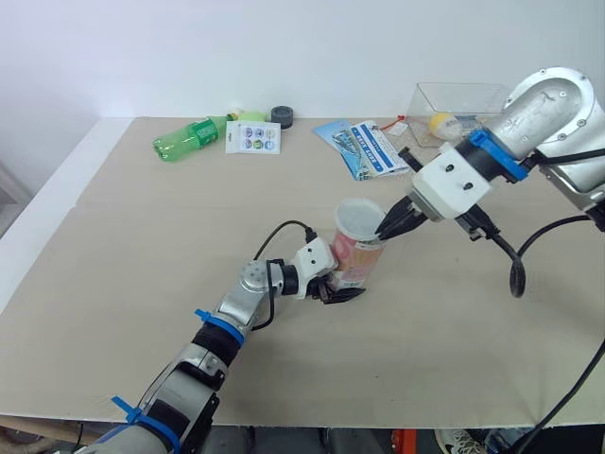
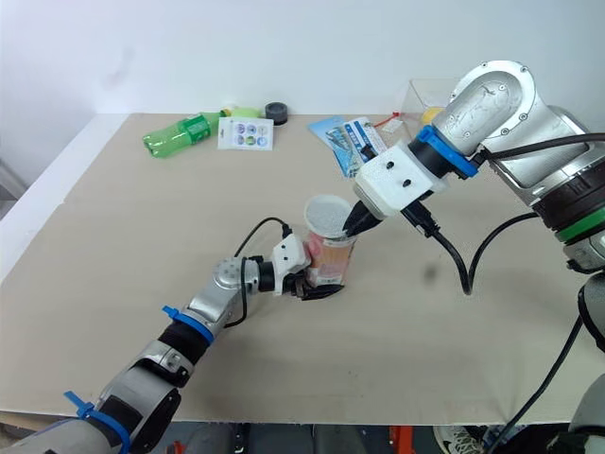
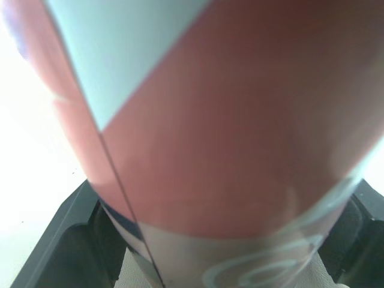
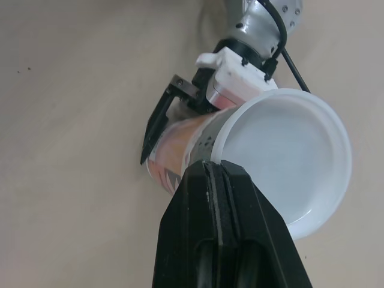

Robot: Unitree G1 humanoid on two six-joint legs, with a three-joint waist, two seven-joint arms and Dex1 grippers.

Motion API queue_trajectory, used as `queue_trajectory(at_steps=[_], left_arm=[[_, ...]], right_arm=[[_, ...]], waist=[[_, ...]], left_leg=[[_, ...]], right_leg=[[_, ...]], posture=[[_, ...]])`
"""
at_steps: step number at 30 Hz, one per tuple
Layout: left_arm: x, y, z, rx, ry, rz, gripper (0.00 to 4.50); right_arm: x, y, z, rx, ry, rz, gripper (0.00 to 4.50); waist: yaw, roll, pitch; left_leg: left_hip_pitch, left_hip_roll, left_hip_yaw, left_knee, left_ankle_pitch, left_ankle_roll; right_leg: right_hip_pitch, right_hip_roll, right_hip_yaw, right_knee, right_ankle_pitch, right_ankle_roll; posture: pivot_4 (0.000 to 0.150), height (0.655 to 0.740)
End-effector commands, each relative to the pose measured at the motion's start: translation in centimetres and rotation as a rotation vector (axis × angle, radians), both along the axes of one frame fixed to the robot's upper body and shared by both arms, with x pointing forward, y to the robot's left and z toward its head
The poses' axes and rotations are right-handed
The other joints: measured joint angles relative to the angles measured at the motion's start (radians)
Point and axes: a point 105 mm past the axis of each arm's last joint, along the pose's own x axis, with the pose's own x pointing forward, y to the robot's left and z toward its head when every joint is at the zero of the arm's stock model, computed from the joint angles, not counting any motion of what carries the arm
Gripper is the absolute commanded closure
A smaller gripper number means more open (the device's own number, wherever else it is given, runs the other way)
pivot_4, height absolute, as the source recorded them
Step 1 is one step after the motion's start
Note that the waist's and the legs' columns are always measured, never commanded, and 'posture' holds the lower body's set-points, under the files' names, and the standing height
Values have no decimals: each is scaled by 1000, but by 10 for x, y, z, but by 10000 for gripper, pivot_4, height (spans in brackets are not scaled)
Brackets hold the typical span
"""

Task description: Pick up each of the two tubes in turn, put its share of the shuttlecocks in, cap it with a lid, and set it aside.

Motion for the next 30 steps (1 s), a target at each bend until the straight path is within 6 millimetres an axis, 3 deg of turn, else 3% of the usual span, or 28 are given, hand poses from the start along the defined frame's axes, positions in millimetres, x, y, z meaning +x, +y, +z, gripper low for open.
queue_trajectory(at_steps=[1,8,21,30], left_arm=[[1,7,-10,30,21,32,8098],[0,7,-12,31,27,36,8098],[0,5,-11,18,32,43,8098],[-1,6,-12,16,38,41,8098]], right_arm=[[-5,-2,15,-14,-25,23,44567],[-14,2,15,3,37,20,44567],[-5,-9,8,-49,40,-48,44567],[-7,-2,4,-50,66,-16,44567]], waist=[[0,0,0],[0,0,0],[0,0,0],[0,0,0]], left_leg=[[0,0,0,0,0,0],[0,0,0,0,0,0],[0,0,0,0,0,0],[0,1,0,0,0,0]], right_leg=[[0,0,0,0,0,0],[0,0,0,0,0,-1],[0,0,0,0,0,-1],[0,0,0,0,0,-1]], posture=[[1500,7400],[1500,7400],[1500,7400],[1500,7400]])
